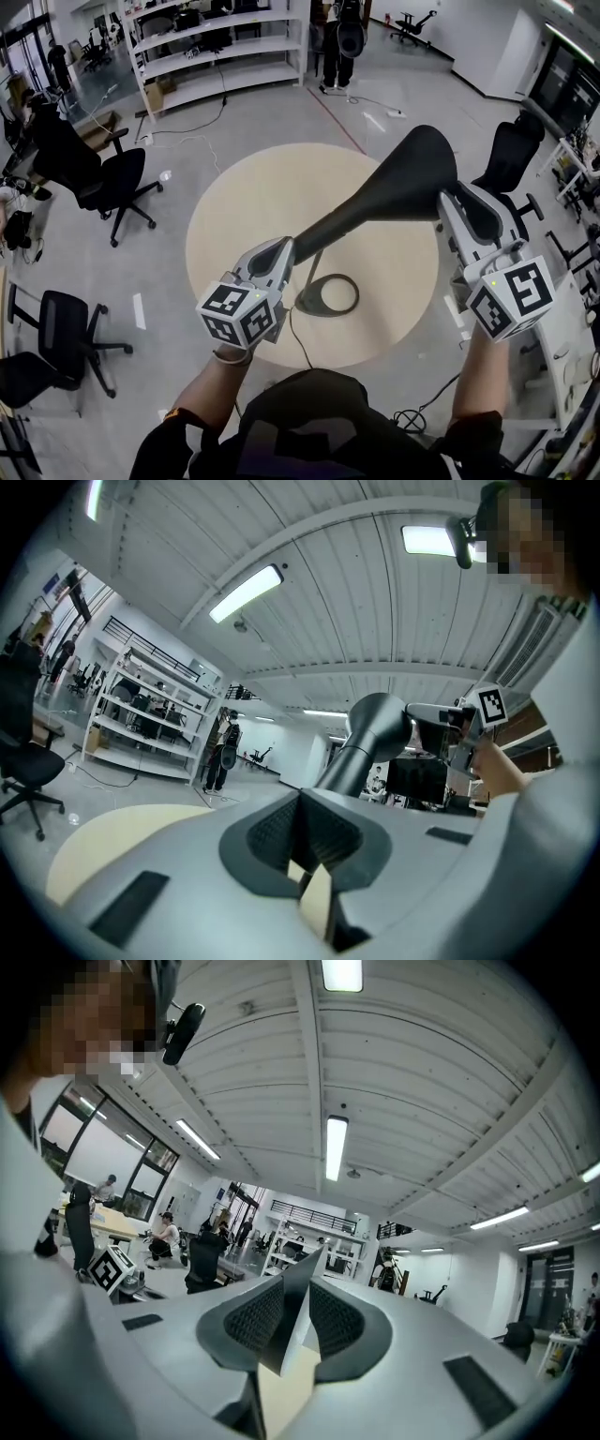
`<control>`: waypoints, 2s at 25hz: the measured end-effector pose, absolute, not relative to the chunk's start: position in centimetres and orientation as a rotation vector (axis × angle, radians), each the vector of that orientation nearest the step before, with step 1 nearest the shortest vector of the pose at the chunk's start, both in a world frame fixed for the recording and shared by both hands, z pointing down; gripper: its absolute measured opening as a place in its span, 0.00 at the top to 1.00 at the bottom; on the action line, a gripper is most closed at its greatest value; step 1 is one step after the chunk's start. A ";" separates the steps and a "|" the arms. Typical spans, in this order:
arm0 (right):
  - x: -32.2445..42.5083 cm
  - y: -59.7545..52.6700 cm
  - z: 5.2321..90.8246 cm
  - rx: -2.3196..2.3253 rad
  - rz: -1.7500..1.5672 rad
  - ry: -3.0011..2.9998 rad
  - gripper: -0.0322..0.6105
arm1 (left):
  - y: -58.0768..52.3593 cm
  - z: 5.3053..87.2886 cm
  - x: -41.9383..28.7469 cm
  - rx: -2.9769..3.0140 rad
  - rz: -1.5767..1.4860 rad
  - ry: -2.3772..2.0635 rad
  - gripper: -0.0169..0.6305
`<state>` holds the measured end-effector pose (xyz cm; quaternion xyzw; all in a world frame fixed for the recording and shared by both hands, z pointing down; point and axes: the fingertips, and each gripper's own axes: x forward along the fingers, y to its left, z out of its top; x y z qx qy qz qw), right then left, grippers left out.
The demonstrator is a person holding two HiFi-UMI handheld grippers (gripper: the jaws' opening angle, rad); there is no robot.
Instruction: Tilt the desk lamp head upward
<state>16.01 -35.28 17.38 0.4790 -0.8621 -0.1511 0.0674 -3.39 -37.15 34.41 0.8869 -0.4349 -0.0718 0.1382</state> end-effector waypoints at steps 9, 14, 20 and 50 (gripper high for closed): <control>14.4 -34.8 15.8 1.407 -0.558 -2.553 0.80 | -37.3 34.9 -3.0 2.536 -0.244 -1.224 0.90; 13.5 -34.6 15.7 1.395 -0.595 -2.534 0.80 | -37.3 35.5 -3.1 2.535 -0.249 -1.210 0.90; 13.2 -34.3 15.1 1.410 -0.595 -2.520 0.80 | -37.0 35.2 -3.1 2.539 -0.256 -1.208 0.90; 15.8 -32.6 23.5 1.934 -0.315 -2.450 0.80 | -33.6 34.4 -4.0 2.783 -0.134 -1.284 0.90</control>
